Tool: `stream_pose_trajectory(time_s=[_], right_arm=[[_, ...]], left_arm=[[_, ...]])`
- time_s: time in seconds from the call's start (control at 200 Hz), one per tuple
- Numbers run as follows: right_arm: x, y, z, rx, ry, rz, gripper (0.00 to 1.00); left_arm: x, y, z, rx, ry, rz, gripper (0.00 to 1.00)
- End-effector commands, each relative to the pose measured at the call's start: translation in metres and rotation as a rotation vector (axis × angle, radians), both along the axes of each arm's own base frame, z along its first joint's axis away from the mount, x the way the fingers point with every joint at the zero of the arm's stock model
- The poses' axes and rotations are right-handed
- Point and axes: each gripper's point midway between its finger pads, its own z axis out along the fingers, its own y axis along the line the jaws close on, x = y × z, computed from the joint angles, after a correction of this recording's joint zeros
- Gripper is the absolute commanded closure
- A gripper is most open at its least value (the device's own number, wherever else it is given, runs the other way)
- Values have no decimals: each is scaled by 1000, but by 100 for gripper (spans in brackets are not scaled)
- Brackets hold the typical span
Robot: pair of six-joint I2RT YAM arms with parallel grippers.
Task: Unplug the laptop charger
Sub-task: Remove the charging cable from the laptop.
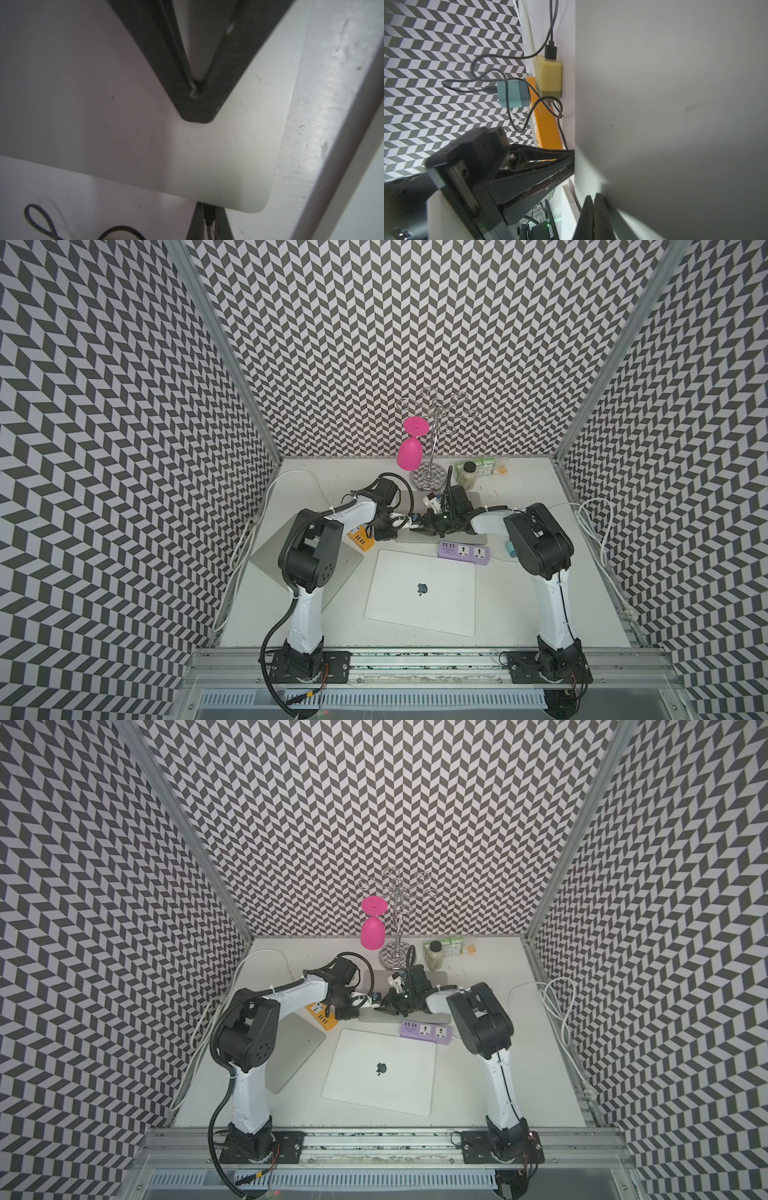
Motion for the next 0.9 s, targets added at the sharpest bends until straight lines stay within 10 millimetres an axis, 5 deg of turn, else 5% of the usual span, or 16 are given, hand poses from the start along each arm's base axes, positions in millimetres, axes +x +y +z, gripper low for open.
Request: stream_pose_trajectory(time_s=[0.0,0.546,0.896], right_arm=[[-10,-22,-55,-133,108,-55,100],[-7,-22,-52,-129,100,-48,100],[0,-15,-22,-86,53,-47,100]], left_arm=[[21,8,12,30,-137,-54,100],[20,4,26,-12,-159,-84,100],[17,-2,43,-69,-171,-84,73]])
